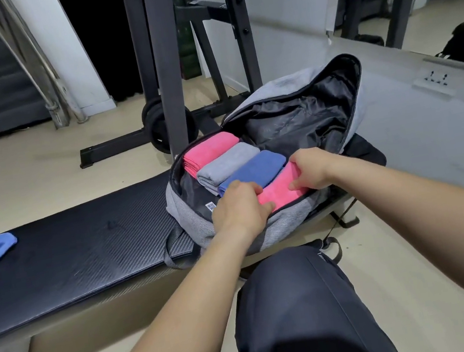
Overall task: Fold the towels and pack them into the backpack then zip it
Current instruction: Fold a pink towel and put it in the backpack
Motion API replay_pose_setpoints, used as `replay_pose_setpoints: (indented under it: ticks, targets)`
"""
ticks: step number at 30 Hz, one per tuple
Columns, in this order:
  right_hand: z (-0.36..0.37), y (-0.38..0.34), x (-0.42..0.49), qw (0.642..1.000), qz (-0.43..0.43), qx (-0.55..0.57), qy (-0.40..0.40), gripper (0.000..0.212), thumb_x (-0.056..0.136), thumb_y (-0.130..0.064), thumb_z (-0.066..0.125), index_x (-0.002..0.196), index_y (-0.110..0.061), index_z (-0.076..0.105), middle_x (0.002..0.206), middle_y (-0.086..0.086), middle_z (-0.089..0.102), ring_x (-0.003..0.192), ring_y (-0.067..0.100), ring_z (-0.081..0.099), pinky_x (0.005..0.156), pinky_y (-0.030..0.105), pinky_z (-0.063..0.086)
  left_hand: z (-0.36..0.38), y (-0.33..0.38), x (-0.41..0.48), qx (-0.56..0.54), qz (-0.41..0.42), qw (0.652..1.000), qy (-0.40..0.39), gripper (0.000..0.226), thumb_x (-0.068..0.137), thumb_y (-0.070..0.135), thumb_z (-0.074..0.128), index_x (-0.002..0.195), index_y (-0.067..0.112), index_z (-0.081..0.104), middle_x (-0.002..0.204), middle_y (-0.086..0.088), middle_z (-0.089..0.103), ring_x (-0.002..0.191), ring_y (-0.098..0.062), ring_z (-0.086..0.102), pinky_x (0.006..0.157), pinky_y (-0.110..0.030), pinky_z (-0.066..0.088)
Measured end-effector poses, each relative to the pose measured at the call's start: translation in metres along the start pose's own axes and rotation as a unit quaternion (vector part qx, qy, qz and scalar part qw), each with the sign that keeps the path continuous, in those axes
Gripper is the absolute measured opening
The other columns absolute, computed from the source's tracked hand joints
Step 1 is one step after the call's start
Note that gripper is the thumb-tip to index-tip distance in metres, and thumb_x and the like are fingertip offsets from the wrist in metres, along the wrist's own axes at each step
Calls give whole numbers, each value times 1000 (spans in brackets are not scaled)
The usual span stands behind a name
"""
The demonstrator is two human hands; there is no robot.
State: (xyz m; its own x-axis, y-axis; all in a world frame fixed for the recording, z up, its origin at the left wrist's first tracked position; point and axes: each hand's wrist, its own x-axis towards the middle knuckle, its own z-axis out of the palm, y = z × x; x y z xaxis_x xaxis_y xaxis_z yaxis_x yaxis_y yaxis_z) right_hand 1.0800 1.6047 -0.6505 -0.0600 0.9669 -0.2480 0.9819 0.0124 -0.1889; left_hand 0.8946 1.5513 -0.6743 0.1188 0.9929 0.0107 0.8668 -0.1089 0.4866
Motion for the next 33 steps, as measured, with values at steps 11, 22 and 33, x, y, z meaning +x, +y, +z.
replay_pose_setpoints:
  ticks: [11,22,33]
  targets:
    - [9,-7,11,998,1,-14,64,54,88,-21,60,140,-15,44,140,13,39,128,38,43,101,45,43,-10,-11,22,88,66,994,16,35,87,46,70,118,31,69,127,3,58,122,-24,50,96,-40,45]
    - [60,-5,19,994,-100,-43,4,64,103,-57,16,157,-36,-11,164,-7,-24,153,18,-18,125,41,-3,3,-25,33,26,39,999,-6,39,82,45,78,118,33,68,123,10,58,126,-17,44,99,-45,45]
    - [63,-13,11,992,-107,-63,35,63,105,-42,19,159,-26,-10,164,-1,-24,151,17,-22,124,40,-8,29,-38,17,-10,64,997,51,45,87,59,62,124,33,62,131,14,55,128,-15,42,102,-43,42]
